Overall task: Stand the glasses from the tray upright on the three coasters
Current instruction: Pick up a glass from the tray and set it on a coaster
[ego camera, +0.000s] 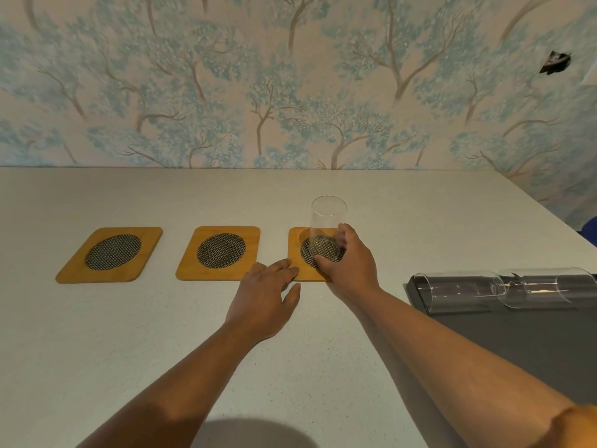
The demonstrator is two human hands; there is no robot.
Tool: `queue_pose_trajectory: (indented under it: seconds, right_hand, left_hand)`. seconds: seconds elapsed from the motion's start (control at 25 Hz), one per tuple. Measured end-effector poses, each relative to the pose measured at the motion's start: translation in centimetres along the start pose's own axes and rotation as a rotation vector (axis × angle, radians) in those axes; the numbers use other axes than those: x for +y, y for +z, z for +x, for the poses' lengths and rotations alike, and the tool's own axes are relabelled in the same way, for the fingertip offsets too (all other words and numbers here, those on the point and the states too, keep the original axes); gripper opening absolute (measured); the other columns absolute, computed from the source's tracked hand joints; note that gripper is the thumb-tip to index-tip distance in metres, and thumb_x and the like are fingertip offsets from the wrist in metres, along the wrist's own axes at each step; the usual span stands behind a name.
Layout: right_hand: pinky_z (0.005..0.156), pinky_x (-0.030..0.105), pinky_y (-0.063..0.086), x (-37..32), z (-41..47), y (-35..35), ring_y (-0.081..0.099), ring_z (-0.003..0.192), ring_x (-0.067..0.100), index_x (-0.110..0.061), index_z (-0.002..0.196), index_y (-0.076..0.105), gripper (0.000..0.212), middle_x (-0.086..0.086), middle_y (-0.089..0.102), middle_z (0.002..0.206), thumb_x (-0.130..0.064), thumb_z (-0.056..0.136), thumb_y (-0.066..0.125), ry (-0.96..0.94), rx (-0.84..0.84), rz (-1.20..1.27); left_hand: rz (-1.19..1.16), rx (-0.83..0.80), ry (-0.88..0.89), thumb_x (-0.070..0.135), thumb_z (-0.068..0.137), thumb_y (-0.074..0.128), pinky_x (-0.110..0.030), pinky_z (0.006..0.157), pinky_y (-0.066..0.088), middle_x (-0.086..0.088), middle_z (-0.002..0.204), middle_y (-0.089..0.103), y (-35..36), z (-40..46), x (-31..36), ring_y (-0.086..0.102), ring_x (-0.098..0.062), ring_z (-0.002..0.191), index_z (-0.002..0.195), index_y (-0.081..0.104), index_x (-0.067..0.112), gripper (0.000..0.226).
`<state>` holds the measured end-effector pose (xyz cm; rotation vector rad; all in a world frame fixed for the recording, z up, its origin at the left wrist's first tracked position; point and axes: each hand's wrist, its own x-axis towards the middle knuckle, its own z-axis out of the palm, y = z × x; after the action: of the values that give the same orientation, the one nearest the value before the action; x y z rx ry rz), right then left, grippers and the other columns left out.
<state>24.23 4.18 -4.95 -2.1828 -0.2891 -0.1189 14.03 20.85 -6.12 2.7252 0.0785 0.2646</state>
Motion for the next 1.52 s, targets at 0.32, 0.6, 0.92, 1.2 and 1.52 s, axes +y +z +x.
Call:
queue_pose_trajectory:
  seconds: [0.32, 0.6, 0.92, 1.2, 1.52]
  right_hand:
    - [0.076, 0.014, 0.041, 0.1, 0.0, -0.1, 0.060, 0.112, 0.014, -0.022, 0.140, 0.043, 0.075, -0.002, 0.063, 0.132, -0.041, 0.078, 0.082, -0.031, 0.010, -0.040]
    - [0.080, 0.022, 0.046, 0.0, -0.1, -0.2, 0.058, 0.104, 0.009, -0.019, 0.138, 0.045, 0.073, 0.000, 0.064, 0.128, -0.039, 0.078, 0.082, -0.059, 0.021, -0.049]
    - [0.084, 0.024, 0.046, 0.4, 0.0, 0.1, 0.060, 0.118, 0.019, -0.020, 0.141, 0.042, 0.078, 0.001, 0.061, 0.134, -0.041, 0.078, 0.082, -0.066, 0.012, -0.058]
    - [0.078, 0.023, 0.048, 0.4, 0.1, 0.1, 0.060, 0.107, 0.014, -0.021, 0.133, 0.044, 0.071, 0.001, 0.063, 0.125, -0.042, 0.077, 0.082, -0.060, 0.025, -0.061]
    - [0.118, 0.041, 0.031, -0.4, -1.0, -0.2, 0.027, 0.148, 0.025, -0.016, 0.158, 0.010, 0.115, 0.006, 0.024, 0.165, -0.052, 0.074, 0.078, -0.057, 0.079, -0.088]
  left_hand:
    - [-0.005, 0.002, -0.004, 0.049, 0.100, 0.047, -0.040, 0.112, 0.033, 0.010, 0.155, 0.045, 0.0, 0.0, 0.1, 0.043, -0.020, 0.133, 0.141, 0.055, 0.031, 0.046]
    - [-0.011, -0.006, 0.001, 0.048, 0.100, 0.047, -0.043, 0.113, 0.035, 0.009, 0.155, 0.047, -0.1, -0.1, 0.1, 0.043, -0.021, 0.132, 0.141, 0.055, 0.030, 0.046]
    - [-0.016, -0.001, 0.005, 0.049, 0.099, 0.047, -0.044, 0.114, 0.035, 0.009, 0.155, 0.047, 0.0, -0.1, 0.0, 0.043, -0.022, 0.134, 0.141, 0.055, 0.030, 0.046]
    - [-0.026, 0.007, 0.015, 0.048, 0.099, 0.049, -0.045, 0.114, 0.036, 0.008, 0.154, 0.048, 0.0, -0.1, -0.1, 0.044, -0.022, 0.133, 0.140, 0.056, 0.029, 0.046]
    - [-0.010, -0.008, 0.007, 0.048, 0.099, 0.048, -0.047, 0.115, 0.036, 0.006, 0.156, 0.046, 0.1, 0.0, -0.1, 0.042, -0.025, 0.136, 0.140, 0.055, 0.030, 0.046]
